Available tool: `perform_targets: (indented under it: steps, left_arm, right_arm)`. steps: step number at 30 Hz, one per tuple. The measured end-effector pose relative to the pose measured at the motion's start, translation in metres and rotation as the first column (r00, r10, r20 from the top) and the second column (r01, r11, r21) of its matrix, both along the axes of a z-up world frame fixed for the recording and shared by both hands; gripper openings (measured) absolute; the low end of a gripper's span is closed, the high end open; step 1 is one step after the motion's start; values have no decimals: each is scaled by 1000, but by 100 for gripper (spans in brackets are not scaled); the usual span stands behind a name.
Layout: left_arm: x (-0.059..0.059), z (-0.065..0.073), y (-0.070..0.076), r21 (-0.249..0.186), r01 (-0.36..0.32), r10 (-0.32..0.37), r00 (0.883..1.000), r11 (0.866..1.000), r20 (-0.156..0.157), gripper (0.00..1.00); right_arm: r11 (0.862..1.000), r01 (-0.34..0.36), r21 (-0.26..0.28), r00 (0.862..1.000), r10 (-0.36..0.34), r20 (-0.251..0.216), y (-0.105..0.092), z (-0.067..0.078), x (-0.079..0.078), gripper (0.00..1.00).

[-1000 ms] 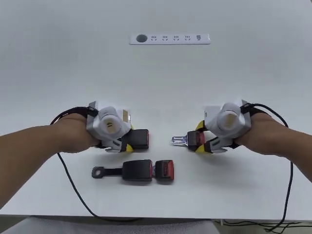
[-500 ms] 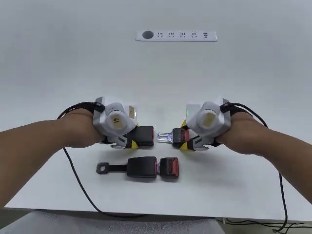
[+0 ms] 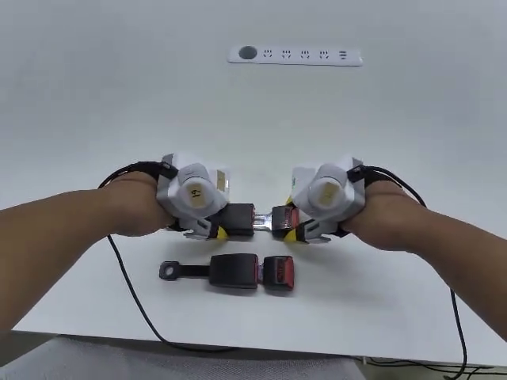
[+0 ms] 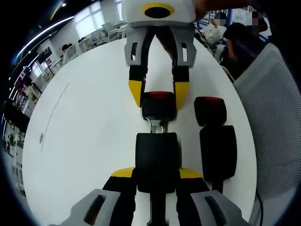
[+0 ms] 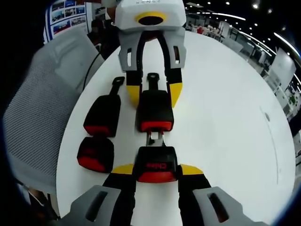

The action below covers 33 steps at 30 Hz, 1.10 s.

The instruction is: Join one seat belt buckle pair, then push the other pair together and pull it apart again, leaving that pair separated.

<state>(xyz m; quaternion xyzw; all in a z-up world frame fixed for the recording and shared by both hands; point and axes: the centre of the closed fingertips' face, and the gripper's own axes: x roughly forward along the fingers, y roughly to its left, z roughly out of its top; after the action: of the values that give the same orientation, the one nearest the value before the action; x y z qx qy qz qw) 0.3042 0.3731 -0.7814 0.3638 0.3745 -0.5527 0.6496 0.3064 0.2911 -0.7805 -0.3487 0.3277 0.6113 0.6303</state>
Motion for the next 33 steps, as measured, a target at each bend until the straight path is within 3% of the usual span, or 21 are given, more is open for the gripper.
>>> perform_targets:
  steps: [3, 11, 33]
  left_arm:
    - [1, 0, 0, -23, -9, 9, 1000, 1000, -4, 33]
    - [0, 0, -2, -25, 11, -11, 1000, 1000, -12, 32]
    - [1, 0, 0, -53, 2, -2, 1000, 999, 5, 31]
  right_arm:
    - [1000, 1, 15, 1000, -1, -5, 4, 0, -1, 31]
    - [1000, 6, 20, 1000, -6, -10, 6, 2, 0, 30]
    - [999, 1, 43, 1000, -1, -17, 19, 1, 2, 29]
